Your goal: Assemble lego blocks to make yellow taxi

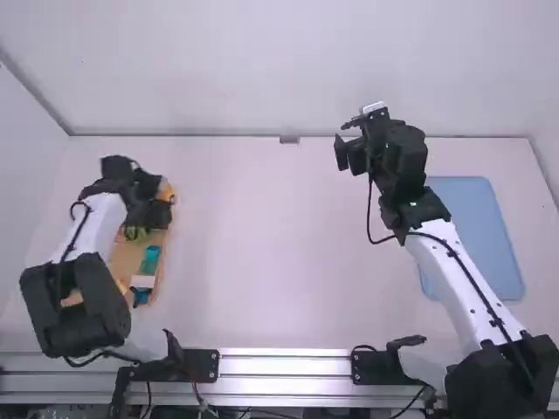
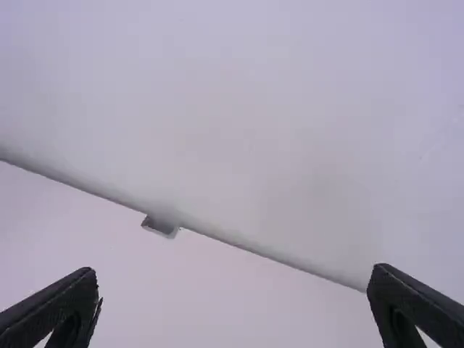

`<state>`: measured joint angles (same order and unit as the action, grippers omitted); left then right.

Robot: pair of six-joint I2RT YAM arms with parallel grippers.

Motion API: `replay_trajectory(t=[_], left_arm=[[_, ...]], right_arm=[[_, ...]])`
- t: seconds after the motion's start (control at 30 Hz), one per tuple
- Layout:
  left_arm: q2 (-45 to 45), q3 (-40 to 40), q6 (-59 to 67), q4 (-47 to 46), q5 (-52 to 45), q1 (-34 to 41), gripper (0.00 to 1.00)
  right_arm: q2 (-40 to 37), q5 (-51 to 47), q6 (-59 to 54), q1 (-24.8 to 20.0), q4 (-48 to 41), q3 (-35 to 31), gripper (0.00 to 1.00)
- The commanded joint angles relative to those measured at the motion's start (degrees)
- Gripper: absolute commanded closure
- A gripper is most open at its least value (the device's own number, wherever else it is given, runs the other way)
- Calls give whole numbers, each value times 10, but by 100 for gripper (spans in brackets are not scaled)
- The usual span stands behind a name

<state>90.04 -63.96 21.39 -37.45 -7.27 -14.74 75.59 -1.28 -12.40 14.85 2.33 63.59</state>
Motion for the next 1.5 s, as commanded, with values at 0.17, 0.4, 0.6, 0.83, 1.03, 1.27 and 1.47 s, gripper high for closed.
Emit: replay_trajectory(t=[0.17, 0.4, 0.6, 0.83, 1.03, 1.27, 1.47], left_arm=[[50, -52, 169, -14, -18, 222, 62], [123, -79, 296, -17, 24, 363, 62], [181, -79, 361, -2, 43, 440, 62], [210, -78, 357, 21, 28, 463, 57], [215, -78, 355, 21, 20, 462, 42], [215, -78, 355, 22, 18, 462, 9], [196, -78, 342, 50, 22, 462, 1]], right_arm=[[2, -1, -2, 1, -2, 24, 2], [2, -1, -23, 1, -2, 23, 2], [2, -1, -20, 1, -2, 23, 1], [2, -1, -20, 3, -13, 23, 1], [2, -1, -20, -2, -15, 23, 1], [2, -1, -21, -1, -15, 23, 2], [2, -1, -21, 0, -14, 23, 2]])
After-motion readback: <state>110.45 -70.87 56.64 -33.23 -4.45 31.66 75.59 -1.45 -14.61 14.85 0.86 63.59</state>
